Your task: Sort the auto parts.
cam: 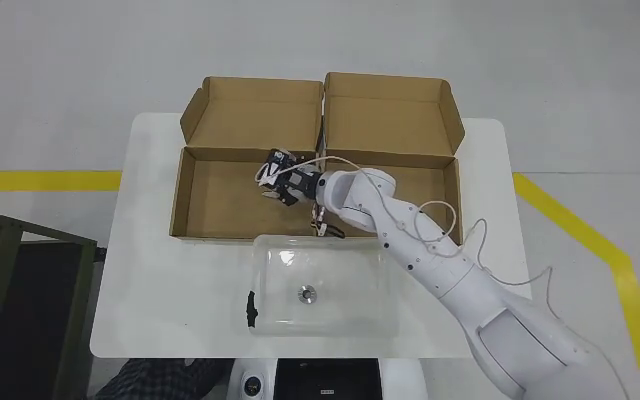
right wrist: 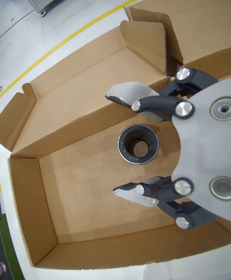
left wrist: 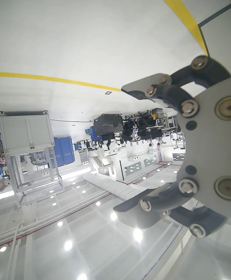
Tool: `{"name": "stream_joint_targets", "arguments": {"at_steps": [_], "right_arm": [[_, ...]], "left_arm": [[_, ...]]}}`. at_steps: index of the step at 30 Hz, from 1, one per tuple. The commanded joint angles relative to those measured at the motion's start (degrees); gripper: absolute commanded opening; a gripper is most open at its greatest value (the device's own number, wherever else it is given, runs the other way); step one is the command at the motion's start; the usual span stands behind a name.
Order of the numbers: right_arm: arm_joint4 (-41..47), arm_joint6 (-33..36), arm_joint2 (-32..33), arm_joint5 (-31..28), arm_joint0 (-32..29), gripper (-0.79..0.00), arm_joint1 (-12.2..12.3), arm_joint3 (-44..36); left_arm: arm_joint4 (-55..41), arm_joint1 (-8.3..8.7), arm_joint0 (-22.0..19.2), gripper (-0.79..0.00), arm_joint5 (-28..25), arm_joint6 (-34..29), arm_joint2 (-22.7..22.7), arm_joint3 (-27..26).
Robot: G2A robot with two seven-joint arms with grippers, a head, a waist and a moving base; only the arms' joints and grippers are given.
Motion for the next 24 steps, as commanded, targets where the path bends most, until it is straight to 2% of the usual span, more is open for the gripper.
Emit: {"name": "stream_joint_targets", "arguments": {"at_steps": [1,3,8,11,19,24], "right_arm": [[-0.2,-0.4,0.6,-0.6,-0.3,-0.126,0.2,-1.3],[-0.3,-1.1,1.5,-1.6,-0.9,-0.12,0.4,-3.3],[-0.2,-1.0,4.1,-4.9,-3.4,-0.028,1.5,-9.3],[-0.5,0.2,6.0,-7.4,-5.7,0.0,2.4,-14.0],[0.6,3.0,10.3,-13.7,-12.5,0.0,4.6,-23.8],[2.6,7.5,13.1,-18.0,-17.2,0.0,6.1,-29.0]], "left_arm": [[0.0,0.0,0.0,0.0,0.0,0.0,0.0,0.0],[0.0,0.0,0.0,0.0,0.0,0.0,0.0,0.0],[0.0,0.0,0.0,0.0,0.0,0.0,0.0,0.0],[0.0,0.0,0.0,0.0,0.0,0.0,0.0,0.0],[0.0,0.0,0.0,0.0,0.0,0.0,0.0,0.0],[0.0,0.0,0.0,0.0,0.0,0.0,0.0,0.0]]}}
